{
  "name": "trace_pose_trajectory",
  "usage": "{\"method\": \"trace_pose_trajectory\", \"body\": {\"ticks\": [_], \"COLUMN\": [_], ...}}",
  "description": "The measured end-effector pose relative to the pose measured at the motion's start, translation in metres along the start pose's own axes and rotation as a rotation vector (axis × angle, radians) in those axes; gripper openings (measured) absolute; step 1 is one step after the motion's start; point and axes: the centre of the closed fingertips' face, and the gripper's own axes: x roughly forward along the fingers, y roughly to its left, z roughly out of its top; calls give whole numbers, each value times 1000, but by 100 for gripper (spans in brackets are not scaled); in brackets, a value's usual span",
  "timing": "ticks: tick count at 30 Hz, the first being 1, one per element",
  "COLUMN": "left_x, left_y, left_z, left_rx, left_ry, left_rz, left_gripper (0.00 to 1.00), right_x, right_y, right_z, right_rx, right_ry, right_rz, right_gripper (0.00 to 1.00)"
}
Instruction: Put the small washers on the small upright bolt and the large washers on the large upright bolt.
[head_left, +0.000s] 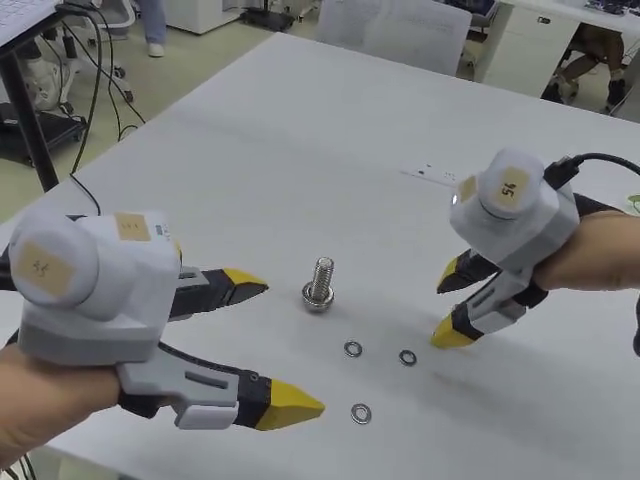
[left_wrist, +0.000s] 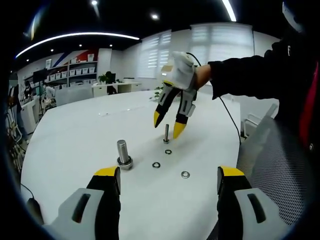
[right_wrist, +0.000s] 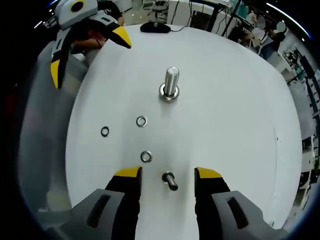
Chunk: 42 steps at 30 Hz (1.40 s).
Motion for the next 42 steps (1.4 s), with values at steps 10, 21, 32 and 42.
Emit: {"method": "trace_pose_trajectory", "body": {"ticks": [10,21,32,42], "left_x": [-2,-5,-7,-8], "left_y": [0,-1,-1,-2], "left_z": [-1,-1,-1,-1], "left_rx": [-3,-6,-6,-9], "left_ry": [-3,-9,-10,-14], "left_rz": [9,18,24,27], "left_gripper": [79,79,79,79], "right_x": [8,24,39,46], "right_y": [10,28,30,33], "right_z": [14,10,3,-2], "right_rx": [-87,-154,-169,-184], "right_ry": [3,59,107,143], "right_rz": [40,101,120,122], "right_gripper": [42,36,27,23]}}
